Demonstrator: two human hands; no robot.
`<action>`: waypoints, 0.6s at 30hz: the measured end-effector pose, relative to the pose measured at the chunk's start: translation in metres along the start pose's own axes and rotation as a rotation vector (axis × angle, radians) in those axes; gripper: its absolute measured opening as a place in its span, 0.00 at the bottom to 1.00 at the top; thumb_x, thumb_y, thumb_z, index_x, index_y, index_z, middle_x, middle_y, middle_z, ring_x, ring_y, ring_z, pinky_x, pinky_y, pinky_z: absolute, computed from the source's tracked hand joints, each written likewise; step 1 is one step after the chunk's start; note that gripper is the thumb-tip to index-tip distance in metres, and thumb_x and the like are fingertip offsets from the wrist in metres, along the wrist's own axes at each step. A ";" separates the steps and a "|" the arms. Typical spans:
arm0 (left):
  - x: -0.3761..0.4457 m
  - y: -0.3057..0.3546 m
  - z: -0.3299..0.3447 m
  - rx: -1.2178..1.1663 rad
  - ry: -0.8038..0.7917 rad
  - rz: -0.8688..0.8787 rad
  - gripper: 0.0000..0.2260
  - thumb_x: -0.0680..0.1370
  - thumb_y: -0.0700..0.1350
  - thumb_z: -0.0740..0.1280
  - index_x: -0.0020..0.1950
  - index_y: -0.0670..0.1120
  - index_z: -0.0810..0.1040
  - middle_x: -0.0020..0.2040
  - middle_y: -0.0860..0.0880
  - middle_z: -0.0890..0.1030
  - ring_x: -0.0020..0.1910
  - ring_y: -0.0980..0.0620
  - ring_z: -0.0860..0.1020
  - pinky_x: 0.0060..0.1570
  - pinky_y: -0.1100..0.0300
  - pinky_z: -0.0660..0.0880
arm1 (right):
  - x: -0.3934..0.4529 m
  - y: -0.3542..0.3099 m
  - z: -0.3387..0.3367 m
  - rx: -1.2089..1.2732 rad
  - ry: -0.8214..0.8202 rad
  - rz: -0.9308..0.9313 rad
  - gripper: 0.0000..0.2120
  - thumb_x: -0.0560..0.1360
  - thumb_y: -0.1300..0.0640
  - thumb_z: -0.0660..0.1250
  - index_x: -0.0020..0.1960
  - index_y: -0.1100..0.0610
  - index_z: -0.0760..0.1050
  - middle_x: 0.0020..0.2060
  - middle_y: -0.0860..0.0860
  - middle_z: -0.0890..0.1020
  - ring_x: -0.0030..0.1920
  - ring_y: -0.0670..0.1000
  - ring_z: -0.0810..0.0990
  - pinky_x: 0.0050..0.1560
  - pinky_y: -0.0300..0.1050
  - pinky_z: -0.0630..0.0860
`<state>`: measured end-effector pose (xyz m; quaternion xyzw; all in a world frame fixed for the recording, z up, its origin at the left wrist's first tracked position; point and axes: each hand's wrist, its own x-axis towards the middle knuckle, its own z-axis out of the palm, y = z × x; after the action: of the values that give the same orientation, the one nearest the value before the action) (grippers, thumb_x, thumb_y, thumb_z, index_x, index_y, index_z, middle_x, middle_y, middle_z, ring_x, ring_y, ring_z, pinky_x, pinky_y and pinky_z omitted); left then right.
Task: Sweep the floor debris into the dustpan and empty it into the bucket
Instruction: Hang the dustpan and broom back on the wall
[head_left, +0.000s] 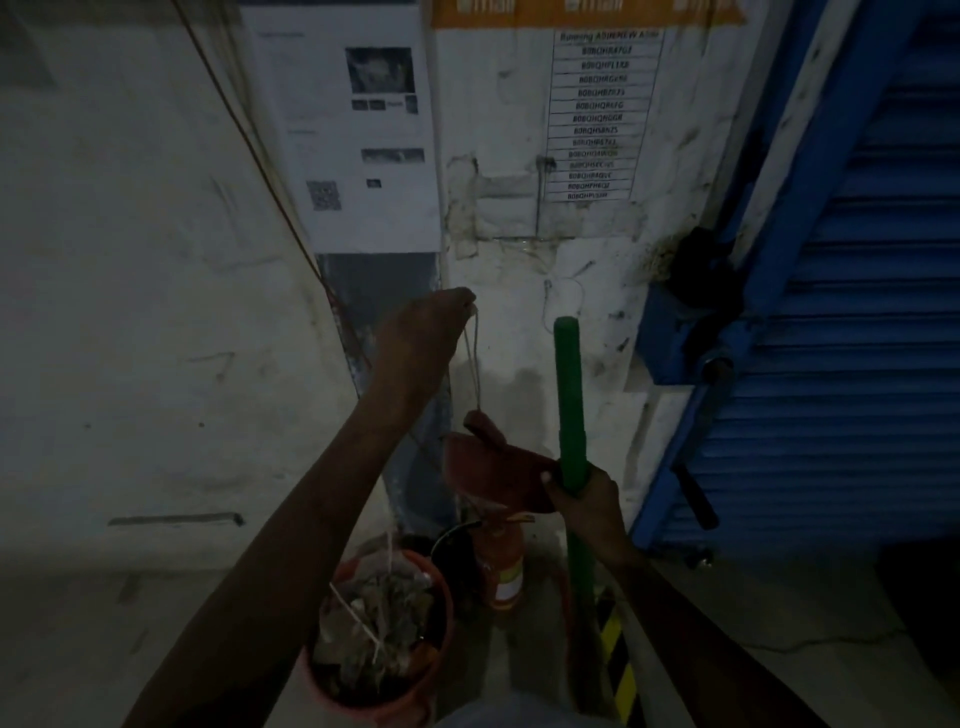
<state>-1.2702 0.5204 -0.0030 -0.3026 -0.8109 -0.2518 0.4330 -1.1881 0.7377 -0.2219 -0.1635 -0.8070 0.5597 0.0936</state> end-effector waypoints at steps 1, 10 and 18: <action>0.003 -0.001 0.000 0.025 0.018 0.048 0.08 0.76 0.40 0.69 0.49 0.36 0.85 0.43 0.39 0.86 0.35 0.42 0.85 0.32 0.48 0.83 | 0.002 -0.003 0.003 0.003 0.004 0.002 0.20 0.73 0.46 0.75 0.57 0.58 0.79 0.46 0.51 0.84 0.48 0.52 0.84 0.49 0.48 0.82; 0.033 -0.030 0.009 -0.021 -0.044 0.290 0.07 0.78 0.34 0.68 0.55 0.42 0.78 0.41 0.43 0.82 0.34 0.46 0.81 0.32 0.55 0.77 | 0.001 -0.060 0.023 0.194 0.051 -0.069 0.18 0.74 0.53 0.74 0.62 0.55 0.78 0.48 0.56 0.85 0.43 0.49 0.85 0.46 0.48 0.83; 0.068 -0.048 0.018 -0.164 0.049 0.262 0.05 0.78 0.41 0.70 0.48 0.41 0.84 0.42 0.45 0.86 0.36 0.46 0.84 0.33 0.52 0.80 | 0.025 -0.150 0.023 0.366 0.087 -0.244 0.16 0.77 0.57 0.71 0.65 0.53 0.78 0.35 0.53 0.80 0.30 0.48 0.77 0.35 0.43 0.79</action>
<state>-1.3442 0.5178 0.0394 -0.4339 -0.7304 -0.2659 0.4556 -1.2429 0.6794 -0.0908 -0.0688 -0.7010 0.6737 0.2236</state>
